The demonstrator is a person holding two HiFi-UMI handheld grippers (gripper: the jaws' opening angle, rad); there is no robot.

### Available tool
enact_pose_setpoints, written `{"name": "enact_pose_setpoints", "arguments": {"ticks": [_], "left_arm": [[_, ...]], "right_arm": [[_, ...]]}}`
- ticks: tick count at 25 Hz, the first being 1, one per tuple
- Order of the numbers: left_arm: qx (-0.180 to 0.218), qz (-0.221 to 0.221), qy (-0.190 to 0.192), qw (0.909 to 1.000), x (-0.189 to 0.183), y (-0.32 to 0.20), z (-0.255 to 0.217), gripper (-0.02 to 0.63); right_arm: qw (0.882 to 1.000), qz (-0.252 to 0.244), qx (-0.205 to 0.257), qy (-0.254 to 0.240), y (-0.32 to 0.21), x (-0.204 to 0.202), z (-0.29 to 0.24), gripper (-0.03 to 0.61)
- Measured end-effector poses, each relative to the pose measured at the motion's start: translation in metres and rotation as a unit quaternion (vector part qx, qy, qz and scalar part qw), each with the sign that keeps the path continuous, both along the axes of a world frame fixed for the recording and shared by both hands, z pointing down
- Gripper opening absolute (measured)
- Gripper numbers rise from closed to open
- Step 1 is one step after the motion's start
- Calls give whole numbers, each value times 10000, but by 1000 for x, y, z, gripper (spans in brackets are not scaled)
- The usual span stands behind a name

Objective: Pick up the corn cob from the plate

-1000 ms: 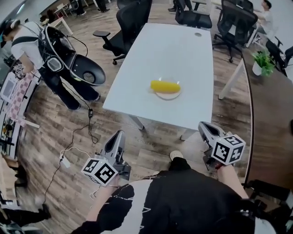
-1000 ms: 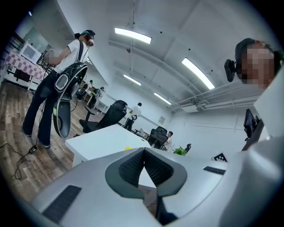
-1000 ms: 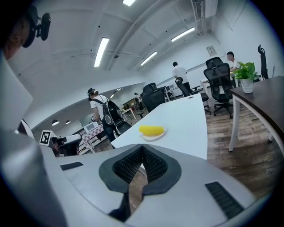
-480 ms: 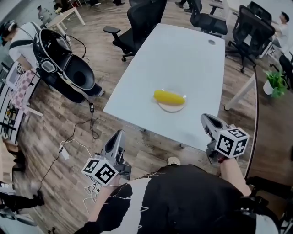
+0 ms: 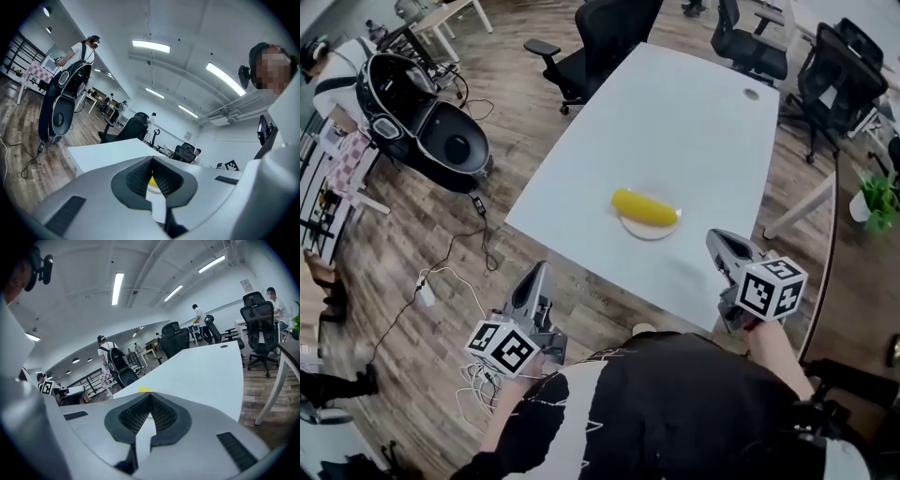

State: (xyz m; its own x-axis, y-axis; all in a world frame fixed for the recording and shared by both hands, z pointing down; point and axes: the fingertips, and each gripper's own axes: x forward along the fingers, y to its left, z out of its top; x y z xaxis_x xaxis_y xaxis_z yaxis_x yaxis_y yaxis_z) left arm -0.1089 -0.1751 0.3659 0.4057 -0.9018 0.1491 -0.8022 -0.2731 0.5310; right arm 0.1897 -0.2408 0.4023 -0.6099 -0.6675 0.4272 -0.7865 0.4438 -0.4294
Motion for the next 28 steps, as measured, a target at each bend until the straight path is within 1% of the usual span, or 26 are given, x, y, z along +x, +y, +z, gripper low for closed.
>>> {"name": "enact_pose_setpoints", "arguments": {"ticks": [6, 12, 14, 18, 28], "left_arm": [[-61, -82, 26, 9999, 15, -5, 7, 12], [-333, -46, 14, 9994, 31, -8, 29, 12], [-351, -58, 2, 9994, 33, -9, 29, 12], [-333, -66, -53, 9994, 33, -14, 26, 12], [-497, -99, -77, 9987, 18, -23, 35, 12]], "right_arm": [[9997, -241, -40, 60, -13, 3, 8, 15], [9991, -383, -178, -36, -22, 0, 27, 16], [9986, -472, -224, -49, -21, -4, 31, 15], [9979, -574, -280, -68, -25, -11, 36, 15], [9967, -708, -392, -73, -39, -33, 47, 15]]}}
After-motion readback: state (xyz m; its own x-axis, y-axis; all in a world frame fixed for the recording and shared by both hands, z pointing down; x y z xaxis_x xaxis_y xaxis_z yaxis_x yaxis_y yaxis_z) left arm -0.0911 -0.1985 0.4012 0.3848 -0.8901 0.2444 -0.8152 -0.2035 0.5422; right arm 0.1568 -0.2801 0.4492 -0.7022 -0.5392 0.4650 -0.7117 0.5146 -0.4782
